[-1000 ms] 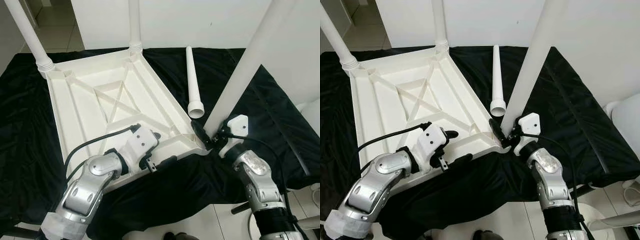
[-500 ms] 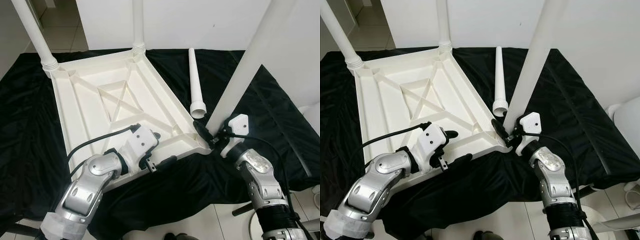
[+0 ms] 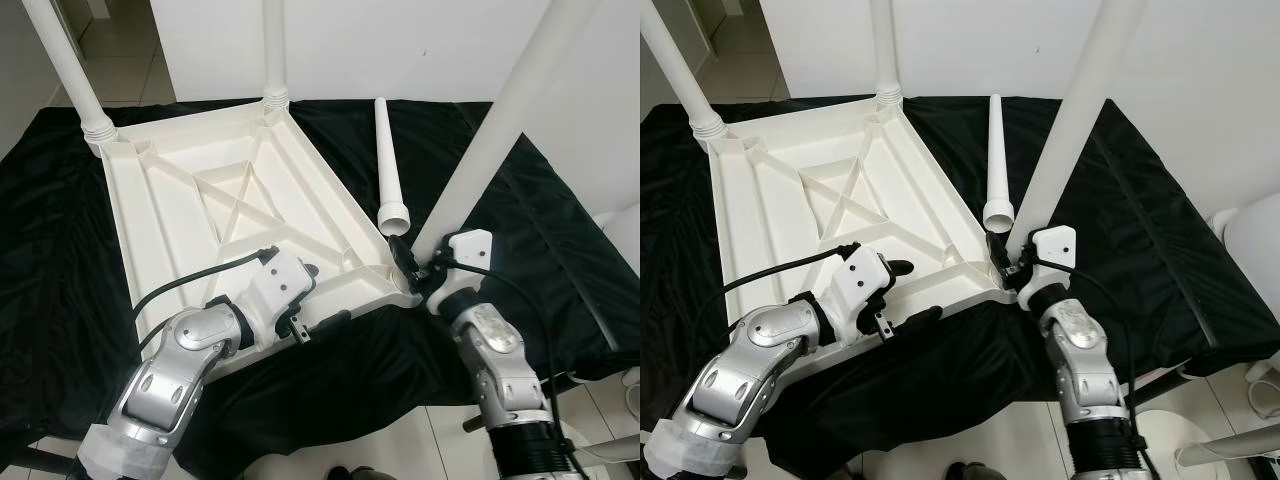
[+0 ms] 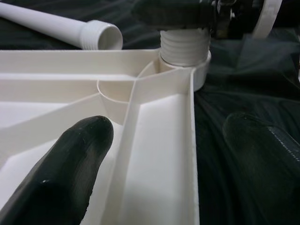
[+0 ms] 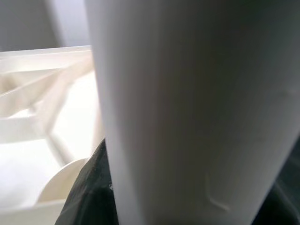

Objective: Building children table

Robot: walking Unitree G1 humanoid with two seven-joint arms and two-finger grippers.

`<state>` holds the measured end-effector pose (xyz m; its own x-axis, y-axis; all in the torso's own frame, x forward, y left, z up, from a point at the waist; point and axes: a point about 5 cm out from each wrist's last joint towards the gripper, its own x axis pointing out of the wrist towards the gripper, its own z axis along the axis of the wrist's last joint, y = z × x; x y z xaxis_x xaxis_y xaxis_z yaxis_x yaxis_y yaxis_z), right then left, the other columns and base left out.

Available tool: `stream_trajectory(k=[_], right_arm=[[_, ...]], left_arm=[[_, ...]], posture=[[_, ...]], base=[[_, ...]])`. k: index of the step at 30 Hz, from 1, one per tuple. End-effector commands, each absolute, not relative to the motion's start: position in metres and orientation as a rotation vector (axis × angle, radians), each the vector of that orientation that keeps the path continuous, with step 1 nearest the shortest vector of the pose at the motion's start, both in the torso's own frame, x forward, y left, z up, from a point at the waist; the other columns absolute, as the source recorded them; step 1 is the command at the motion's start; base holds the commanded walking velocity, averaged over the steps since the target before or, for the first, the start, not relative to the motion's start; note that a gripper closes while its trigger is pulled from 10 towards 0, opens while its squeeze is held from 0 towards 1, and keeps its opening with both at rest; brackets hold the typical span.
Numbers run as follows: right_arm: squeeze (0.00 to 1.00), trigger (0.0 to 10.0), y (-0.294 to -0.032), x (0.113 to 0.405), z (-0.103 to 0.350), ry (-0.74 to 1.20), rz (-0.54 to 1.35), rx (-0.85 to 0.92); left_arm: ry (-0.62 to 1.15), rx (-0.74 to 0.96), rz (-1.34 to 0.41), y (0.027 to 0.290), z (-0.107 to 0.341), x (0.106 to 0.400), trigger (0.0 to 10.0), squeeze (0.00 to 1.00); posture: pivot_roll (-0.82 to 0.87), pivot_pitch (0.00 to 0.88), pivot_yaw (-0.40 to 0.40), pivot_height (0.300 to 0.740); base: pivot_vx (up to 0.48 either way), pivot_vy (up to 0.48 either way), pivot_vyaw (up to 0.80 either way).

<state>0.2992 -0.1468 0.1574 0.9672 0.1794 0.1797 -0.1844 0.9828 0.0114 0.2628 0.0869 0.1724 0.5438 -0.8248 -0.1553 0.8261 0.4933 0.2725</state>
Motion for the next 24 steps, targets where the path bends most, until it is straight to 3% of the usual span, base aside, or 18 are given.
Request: stream_trajectory(k=[1, 7, 23, 24], right_arm=[[0.00, 10.0, -0.142, 0.295, 0.141, -0.089, 0.067, 0.040], [0.00, 10.0, -0.126, 0.287, 0.136, -0.052, -0.145, 0.105], [0.00, 10.0, -0.113, 0.280, 0.145, -0.090, -0.079, 0.131], [0.68, 10.0, -0.114, 0.280, 0.146, -0.097, -0.071, 0.132]], left_arm=[[0.002, 0.345, -0.943, 0.091, 0.175, 0.268, 10.0, 0.00], [0.005, 0.346, -0.935, 0.092, 0.175, 0.269, 10.0, 0.00], [0.011, 0.349, -0.931, 0.094, 0.175, 0.267, 10.0, 0.00], [0.012, 0.348, -0.927, 0.095, 0.175, 0.267, 10.0, 0.00]], posture=[[0.07, 0.123, -0.028, 0.740], [0.07, 0.130, -0.026, 0.740], [0.10, 0.141, -0.024, 0.740], [0.10, 0.141, -0.026, 0.740]], base=[[0.000, 0.000, 0.00], [0.000, 0.000, 0.00], [0.000, 0.000, 0.00], [0.000, 0.000, 0.00]])
